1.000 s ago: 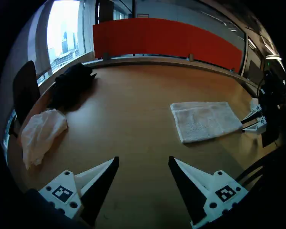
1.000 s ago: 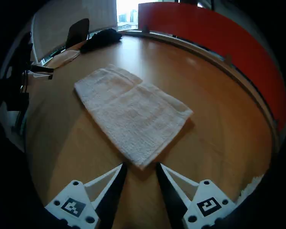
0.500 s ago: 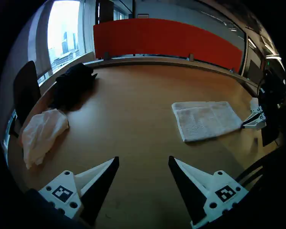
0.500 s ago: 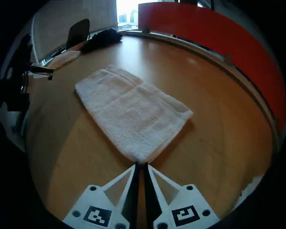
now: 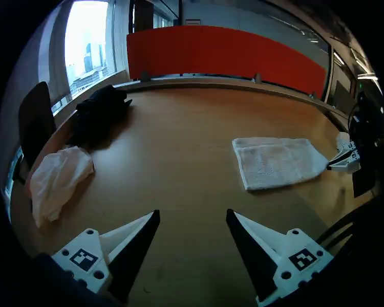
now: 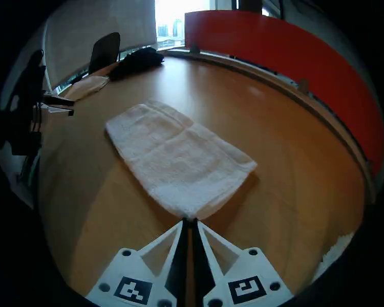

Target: Fold towel

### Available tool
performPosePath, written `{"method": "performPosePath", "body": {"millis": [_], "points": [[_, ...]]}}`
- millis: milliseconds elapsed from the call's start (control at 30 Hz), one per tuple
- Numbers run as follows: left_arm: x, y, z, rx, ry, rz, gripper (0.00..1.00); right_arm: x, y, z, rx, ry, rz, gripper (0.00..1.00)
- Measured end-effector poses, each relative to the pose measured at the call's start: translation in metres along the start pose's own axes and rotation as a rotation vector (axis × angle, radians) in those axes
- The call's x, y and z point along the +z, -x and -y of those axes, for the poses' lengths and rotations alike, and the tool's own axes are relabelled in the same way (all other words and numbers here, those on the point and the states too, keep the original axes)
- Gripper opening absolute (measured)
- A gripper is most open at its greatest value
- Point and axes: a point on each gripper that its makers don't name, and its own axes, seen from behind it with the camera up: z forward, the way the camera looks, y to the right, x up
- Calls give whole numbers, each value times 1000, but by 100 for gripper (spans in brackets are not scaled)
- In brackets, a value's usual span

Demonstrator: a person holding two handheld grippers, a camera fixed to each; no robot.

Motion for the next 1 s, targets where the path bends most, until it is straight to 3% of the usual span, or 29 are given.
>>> {"method": "performPosePath", "body": {"millis": [367,1000], "points": [[-2,-1,-1,0,0,-6,96,-9,-4,-8,-4,20,-12,5],[-3,-4,-5,5,9,-8,96,-42,-14,-18,-15,49,-28,5]]}}
